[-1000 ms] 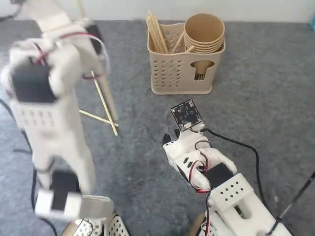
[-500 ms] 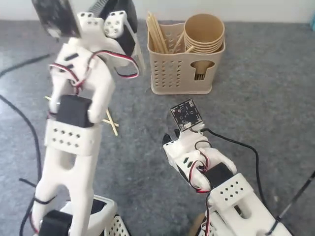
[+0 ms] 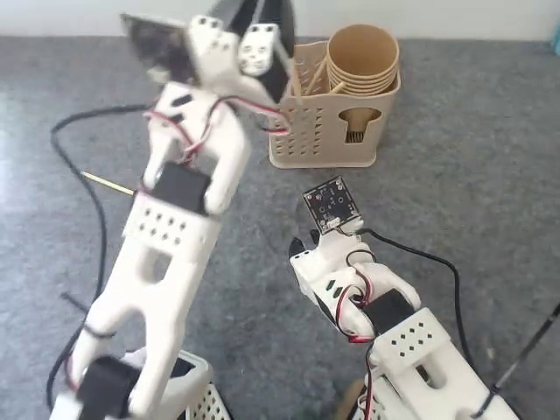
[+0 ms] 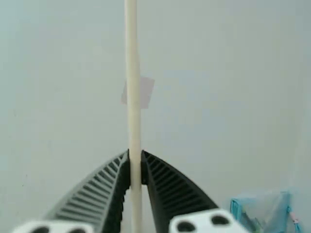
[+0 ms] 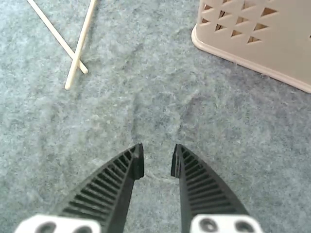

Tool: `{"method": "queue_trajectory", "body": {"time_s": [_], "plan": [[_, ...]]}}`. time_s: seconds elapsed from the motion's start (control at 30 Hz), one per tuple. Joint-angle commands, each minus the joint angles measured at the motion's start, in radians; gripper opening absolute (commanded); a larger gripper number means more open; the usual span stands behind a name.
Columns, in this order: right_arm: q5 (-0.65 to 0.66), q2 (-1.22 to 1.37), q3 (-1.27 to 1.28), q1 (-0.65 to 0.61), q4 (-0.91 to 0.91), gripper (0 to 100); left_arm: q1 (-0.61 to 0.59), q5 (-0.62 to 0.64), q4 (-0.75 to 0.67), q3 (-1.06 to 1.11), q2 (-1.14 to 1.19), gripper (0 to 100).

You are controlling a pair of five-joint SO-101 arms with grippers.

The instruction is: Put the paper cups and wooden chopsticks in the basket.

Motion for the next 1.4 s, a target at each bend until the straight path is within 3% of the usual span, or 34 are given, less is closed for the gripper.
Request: {"method": "queue_trajectory", "body": {"time_s": [0.0,0.3,0.6,0.7,0.83,1.03,1.37], "plan": [[0.018,-0.024,-0.009,-0.004,-0.021,11.5,0.008,-0.012,-0.026,-0.162,0.110,1],[0.018,-0.030,-0.009,-0.002,-0.015,11.5,-0.008,-0.063,-0.021,-0.516,0.468,1],[0.018,-0.031,-0.012,0.030,-0.021,11.5,-0.037,-0.133,-0.023,-0.542,0.589,2],[0.018,-0.031,-0.012,0.028,-0.021,11.5,-0.037,-0.121,-0.005,-0.542,0.580,11],[0.018,-0.031,-0.012,0.030,-0.021,11.5,-0.035,-0.040,0.115,-0.544,0.542,23],[0.018,-0.031,-0.012,0.030,-0.019,11.5,-0.089,-0.028,0.265,-0.542,0.430,21],[0.018,-0.022,-0.012,0.028,-0.021,11.5,-0.339,-0.026,0.924,-0.542,0.025,20]]}}
